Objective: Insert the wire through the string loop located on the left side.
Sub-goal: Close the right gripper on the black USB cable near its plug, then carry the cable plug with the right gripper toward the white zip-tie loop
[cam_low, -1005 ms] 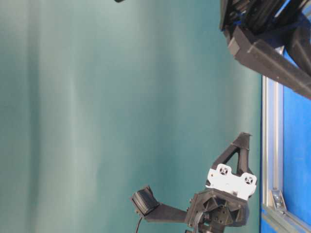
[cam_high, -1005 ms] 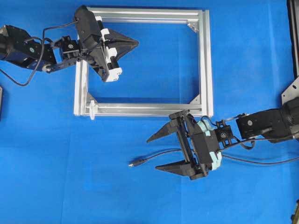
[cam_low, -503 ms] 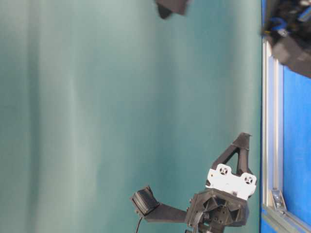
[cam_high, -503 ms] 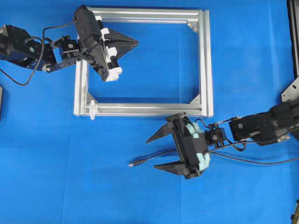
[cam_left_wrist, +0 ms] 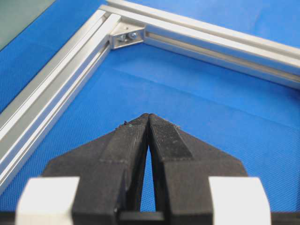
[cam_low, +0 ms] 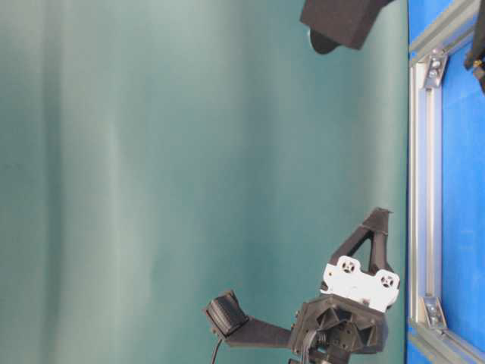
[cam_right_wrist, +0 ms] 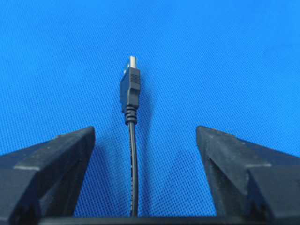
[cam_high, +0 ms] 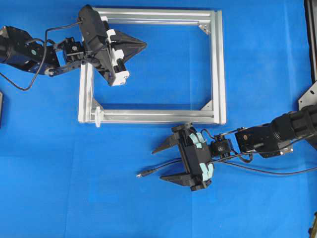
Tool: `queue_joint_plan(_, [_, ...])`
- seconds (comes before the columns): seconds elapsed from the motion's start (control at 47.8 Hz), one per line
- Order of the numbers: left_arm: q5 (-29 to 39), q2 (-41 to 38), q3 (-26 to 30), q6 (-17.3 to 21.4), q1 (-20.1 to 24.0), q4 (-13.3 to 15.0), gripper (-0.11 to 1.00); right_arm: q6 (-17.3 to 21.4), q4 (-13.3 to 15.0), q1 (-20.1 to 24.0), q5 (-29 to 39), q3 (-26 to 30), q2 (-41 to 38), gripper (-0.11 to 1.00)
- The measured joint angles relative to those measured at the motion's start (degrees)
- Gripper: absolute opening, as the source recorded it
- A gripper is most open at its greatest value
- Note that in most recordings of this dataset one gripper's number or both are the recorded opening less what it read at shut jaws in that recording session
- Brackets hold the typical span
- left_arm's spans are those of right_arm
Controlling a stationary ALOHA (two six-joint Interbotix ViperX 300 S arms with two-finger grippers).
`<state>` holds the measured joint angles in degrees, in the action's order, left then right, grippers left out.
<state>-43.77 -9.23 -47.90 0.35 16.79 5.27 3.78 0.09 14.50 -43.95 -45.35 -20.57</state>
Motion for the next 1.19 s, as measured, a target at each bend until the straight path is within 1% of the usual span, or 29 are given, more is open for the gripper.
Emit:
queue_joint_plan(0.042, [0.0,0.0,0.0,0.0,0.0,-0.1,0.00,0.0,0.0,0.1,0.0,0.0,0.0,0.71])
queue_joint_plan(0.209, [0.2,0.0,0.0,0.0,0.0,-0.1,0.00,-0.3,0.1,0.1,0.0,0.0,0.0,0.21])
queue_joint_plan(0.272, [0.2,0.0,0.0,0.0,0.0,-0.1,0.00,-0.2,0.1,0.1,0.0,0.0,0.0,0.08])
queue_joint_plan(0.335, [0.3,0.0,0.0,0.0,0.0,-0.1,0.00,-0.3,0.1,0.0,-0.1,0.0,0.0,0.00])
queue_joint_plan(0.712, [0.4,0.0,0.0,0.0,0.1,-0.1,0.00,-0.3,0.2,0.1,-0.1,0.0,0.0,0.00])
queue_joint_plan(0.817, [0.6,0.0,0.0,0.0,0.0,-0.1,0.00,-0.2,0.2,0.1,0.4,-0.2,1.1,0.00])
queue_joint_plan(0.984, [0.8,0.0,0.0,0.0,0.1,-0.1,0.00,-0.4,0.2,0.1,4.7,-0.4,5.4,0.00])
queue_joint_plan(1.194, [0.8,0.0,0.0,0.0,0.1,-0.1,0.00,-0.5,0.2,0.0,13.5,-0.4,14.2,0.00])
